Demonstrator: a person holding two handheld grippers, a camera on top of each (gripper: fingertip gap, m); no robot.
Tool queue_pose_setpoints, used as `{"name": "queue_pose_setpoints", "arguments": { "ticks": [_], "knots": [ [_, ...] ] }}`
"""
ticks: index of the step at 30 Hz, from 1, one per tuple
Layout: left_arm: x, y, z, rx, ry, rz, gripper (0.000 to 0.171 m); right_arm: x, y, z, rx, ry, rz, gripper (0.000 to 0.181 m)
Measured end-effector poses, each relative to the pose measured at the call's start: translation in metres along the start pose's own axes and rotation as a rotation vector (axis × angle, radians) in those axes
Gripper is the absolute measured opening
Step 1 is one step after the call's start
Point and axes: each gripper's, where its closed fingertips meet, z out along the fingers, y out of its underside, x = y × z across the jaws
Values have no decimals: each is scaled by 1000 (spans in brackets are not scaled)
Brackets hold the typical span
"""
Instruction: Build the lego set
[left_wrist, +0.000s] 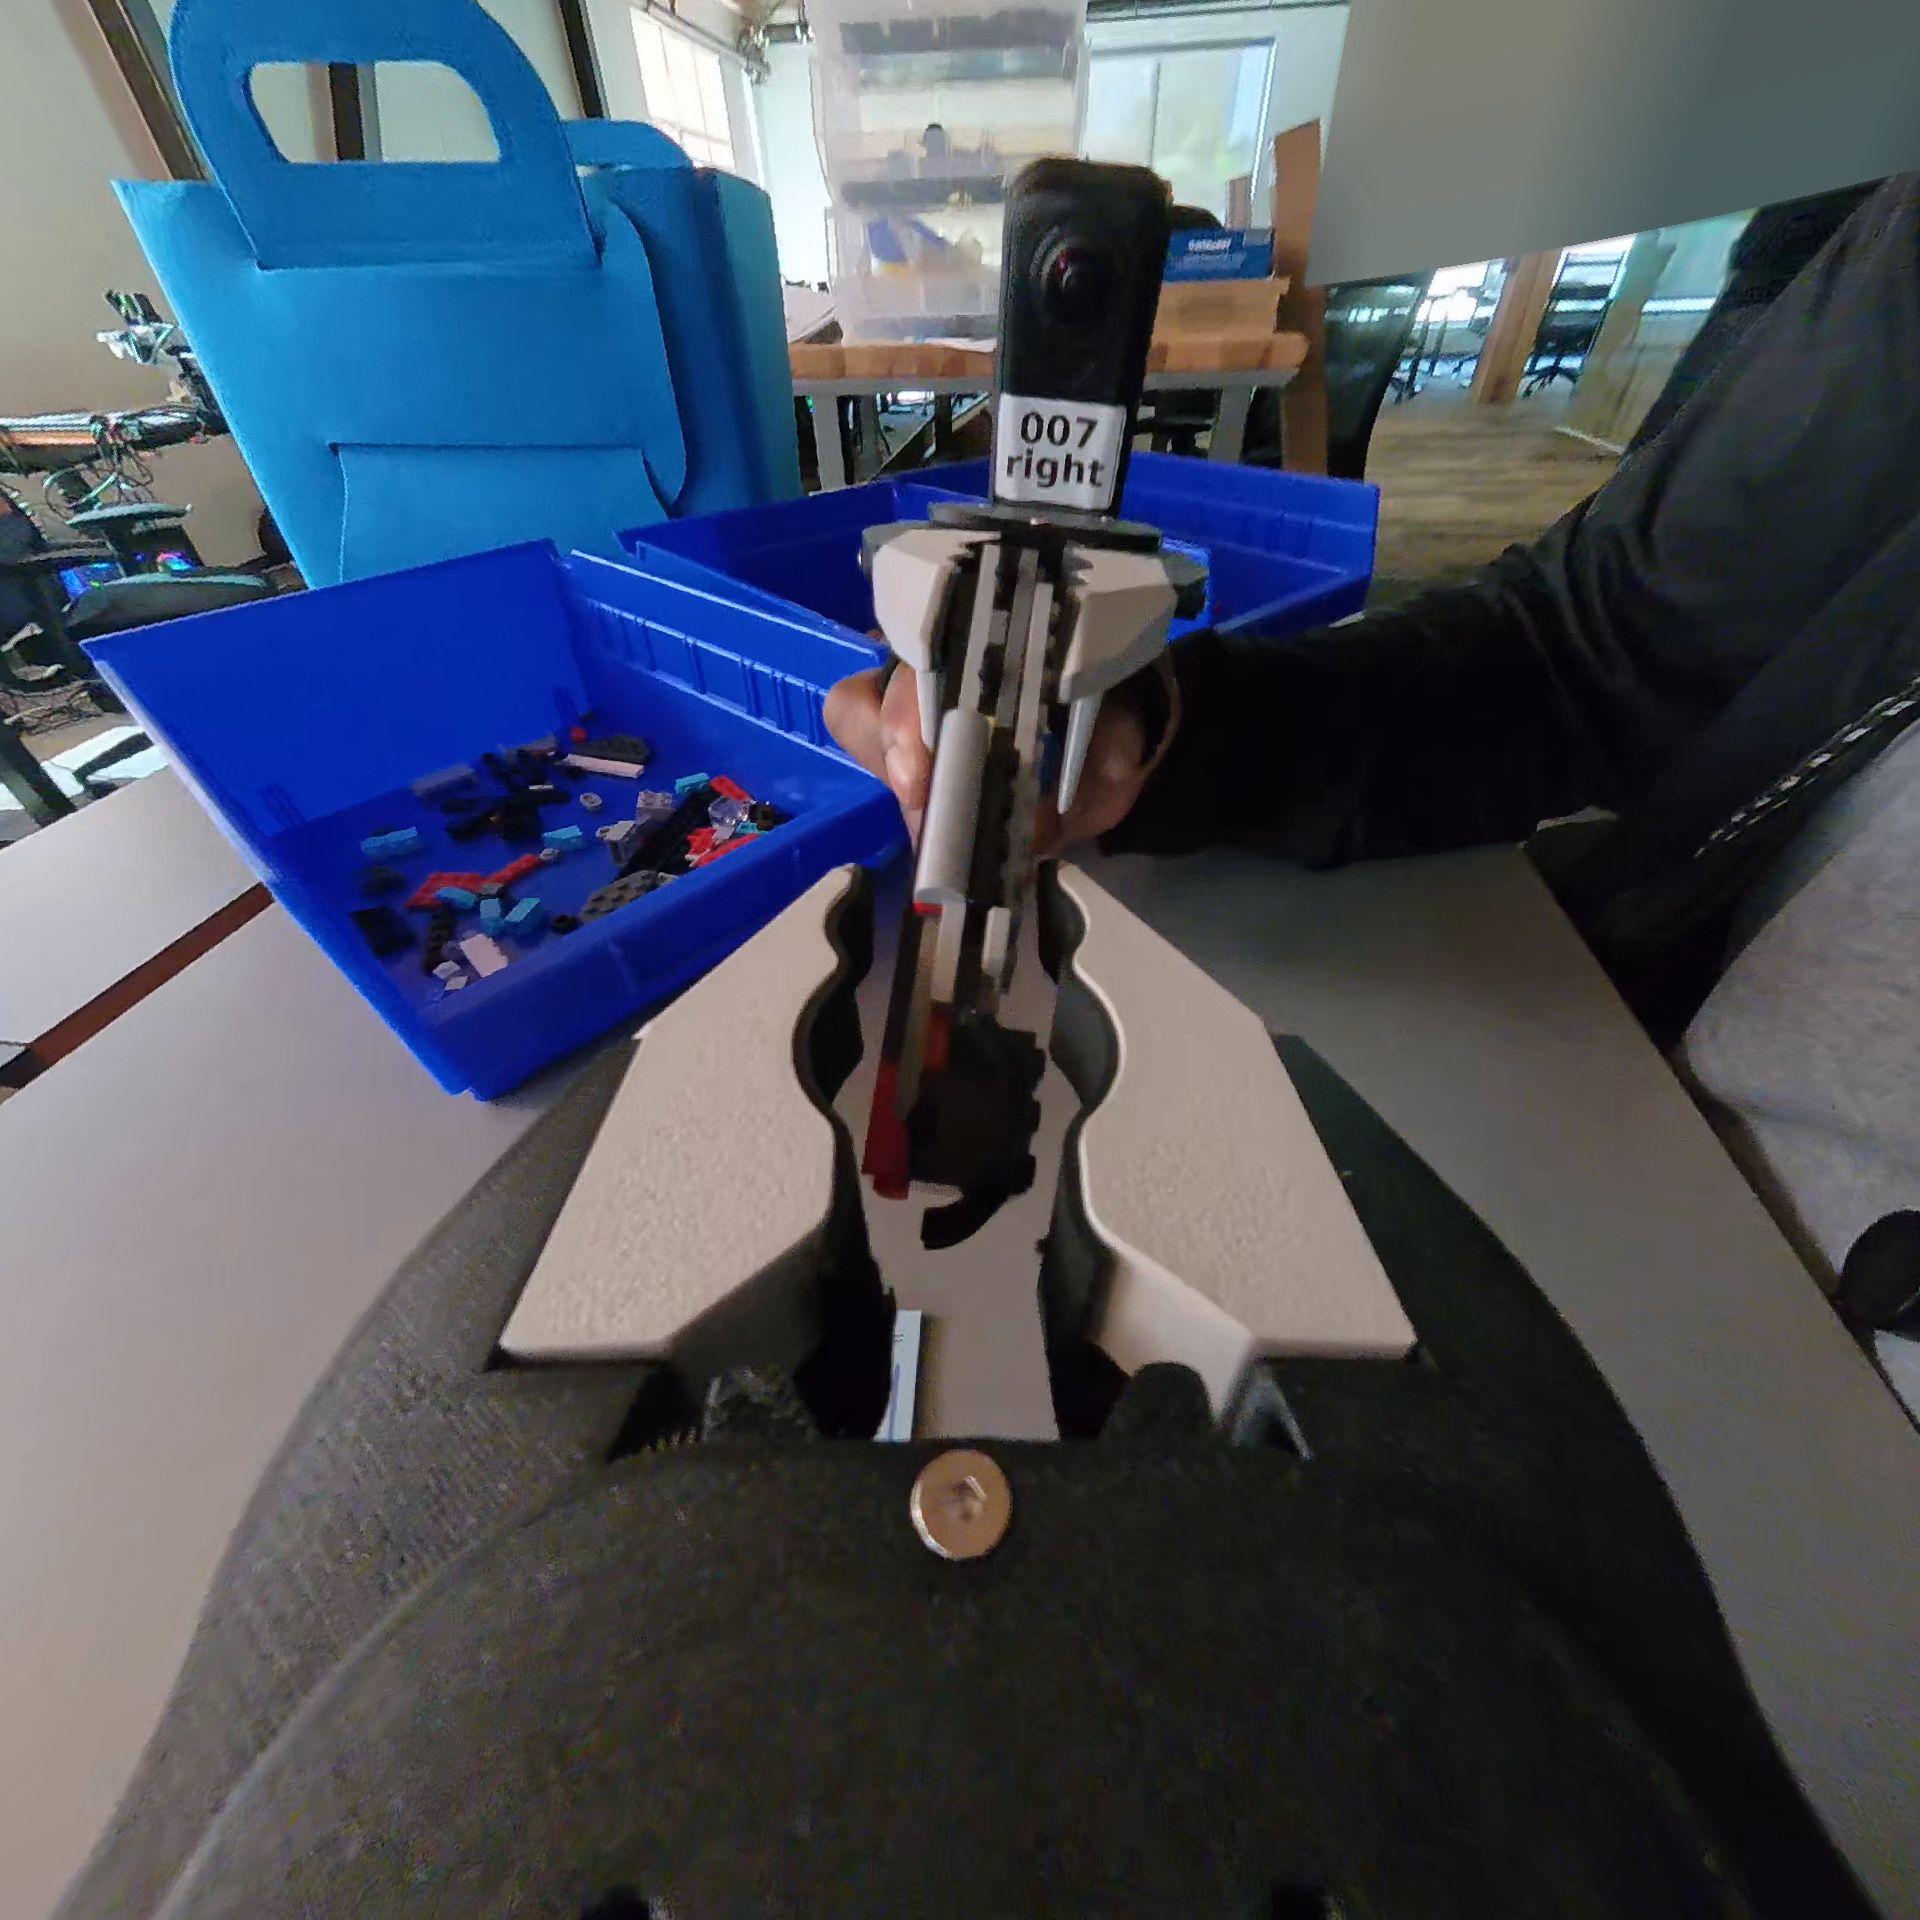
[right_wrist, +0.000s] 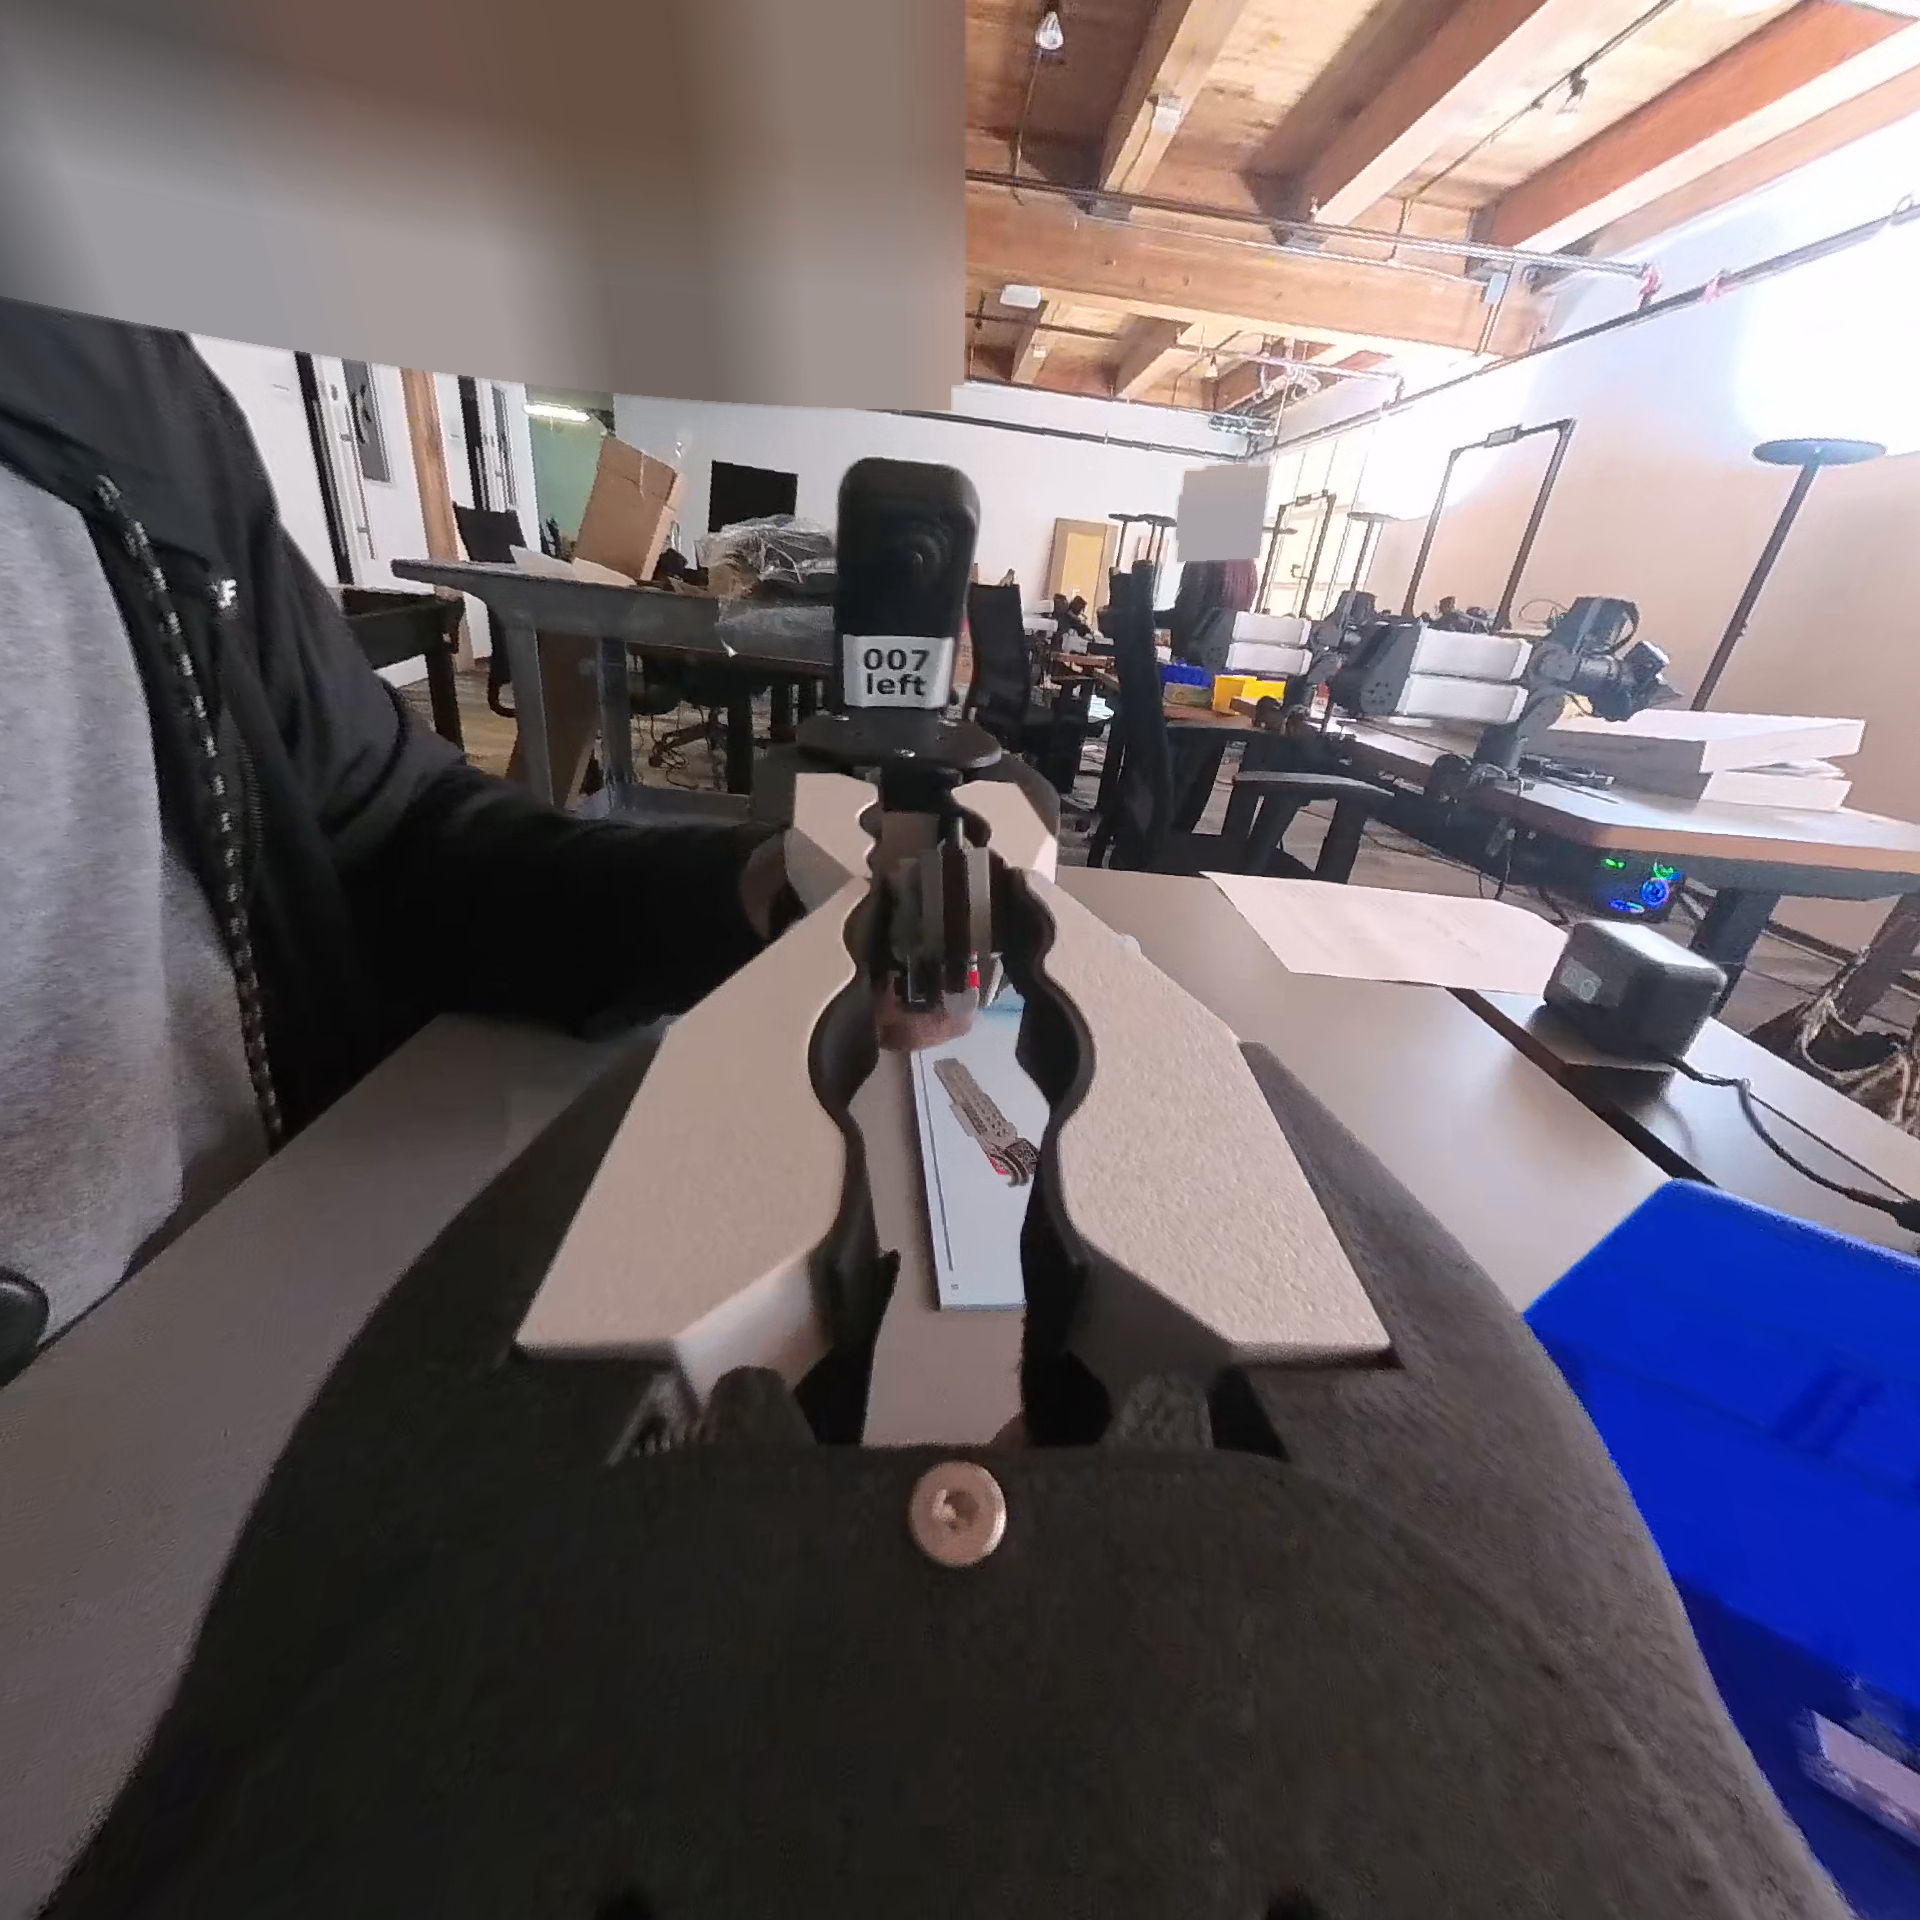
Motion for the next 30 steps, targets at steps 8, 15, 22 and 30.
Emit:
{"name": "queue_pose_setpoints", "arguments": {
  "ticks": [8, 15, 22, 30],
  "knots": [
    [6, -4, -1, 26, 20, 43, 20, -2, -1, 2, 2, 7, -23, 26],
    [1, -6, -1, 39, -38, 81, 20, 5, 3, 7, 25, 52, 58, 39],
    [7, -8, 2, 66, -11, 69, 20, -1, 1, 14, 58, 32, 83, 35],
    [10, -14, 6, 131, -19, 54, 20, -6, -3, 22, 110, 29, 105, 32]
  ]
}}
